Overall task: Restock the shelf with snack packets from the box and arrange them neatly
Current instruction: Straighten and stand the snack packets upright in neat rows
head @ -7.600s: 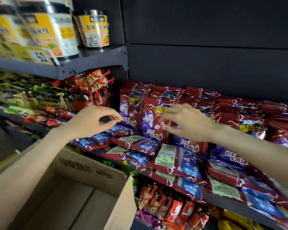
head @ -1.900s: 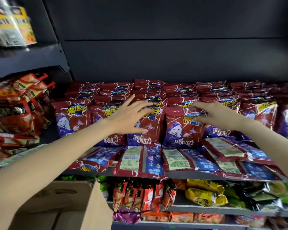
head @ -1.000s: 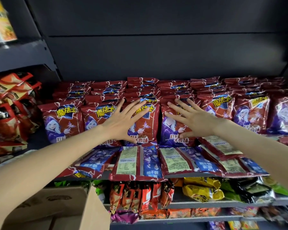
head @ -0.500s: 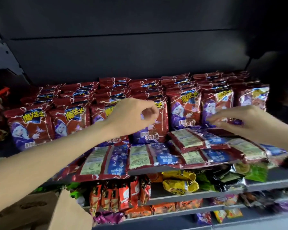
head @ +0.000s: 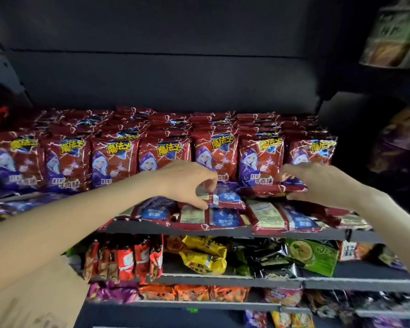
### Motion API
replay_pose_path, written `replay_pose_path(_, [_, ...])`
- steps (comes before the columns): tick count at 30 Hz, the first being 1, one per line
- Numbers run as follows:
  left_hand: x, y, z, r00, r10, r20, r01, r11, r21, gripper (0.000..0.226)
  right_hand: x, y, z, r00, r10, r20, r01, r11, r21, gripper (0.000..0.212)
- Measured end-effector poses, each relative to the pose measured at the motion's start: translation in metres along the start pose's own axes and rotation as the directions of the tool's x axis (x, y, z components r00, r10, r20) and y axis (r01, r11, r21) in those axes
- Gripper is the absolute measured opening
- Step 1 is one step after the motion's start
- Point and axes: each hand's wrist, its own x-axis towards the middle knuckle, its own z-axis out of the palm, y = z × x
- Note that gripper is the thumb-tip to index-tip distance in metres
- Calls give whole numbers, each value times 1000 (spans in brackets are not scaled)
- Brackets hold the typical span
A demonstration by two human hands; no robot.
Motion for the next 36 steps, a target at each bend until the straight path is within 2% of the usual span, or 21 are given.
replay_pose_path(2, [4, -3, -4, 997, -47, -64, 48, 999, 7, 25, 7, 6, -3, 999, 9, -45, -8, 1000, 17, 35])
replay_pose_path(6, [22, -17, -16, 963, -141, -230, 152, 988, 31, 25, 27, 19, -6, 981, 54, -184, -39, 995, 87, 29])
replay_pose_path(10, [52, -32, -18, 927, -225, -300, 229, 973, -22, 27, 45, 27, -6, 958, 119, -259, -81, 985, 153, 25])
replay_pose_path(14, [80, -48, -1, 895, -243, -374, 260, 965, -3, 30, 64, 32, -7, 940, 186, -287, -147, 977, 151, 24])
replay_pose_path(16, [85, -56, 11, 884, -129, -450, 212, 968, 137, 39, 73, 32, -7, 937, 191, -292, -161, 979, 123, 27])
replay_pose_path(19, [85, -63, 21, 847, 177, -502, 39, 920, 391, 47, 86, 28, -2, 934, 154, -321, -145, 988, 53, 42])
replay_pose_path(21, [80, -64, 22, 858, 265, -440, -62, 904, 423, 48, 94, 29, 7, 940, 72, -334, -112, 988, -103, 52])
replay_pose_path(24, [77, -67, 28, 955, 162, -250, -46, 909, 415, 84, 101, 33, 16, 953, 31, -300, -98, 973, -208, 60])
replay_pose_path(26, [78, -68, 35, 983, 96, -159, -12, 888, 459, 105, 104, 36, 21, 964, -1, -268, -50, 981, -186, 57])
replay_pose_path(29, [80, -69, 42, 990, 59, -129, 13, 868, 497, 122, 106, 36, 24, 965, -49, -258, 35, 998, -58, 48])
replay_pose_path(31, [81, -70, 45, 991, 30, -128, 38, 867, 496, 127, 108, 34, 23, 982, -51, -183, 45, 998, -36, 57])
replay_pose_path(33, [80, -68, 45, 990, 19, -141, 54, 867, 495, 130, 112, 30, 23, 990, -64, -123, 49, 992, -120, 71])
replay_pose_path(36, [79, -66, 46, 989, 2, -147, 69, 876, 478, 133, 115, 28, 29, 988, -105, -115, 71, 959, -274, 86])
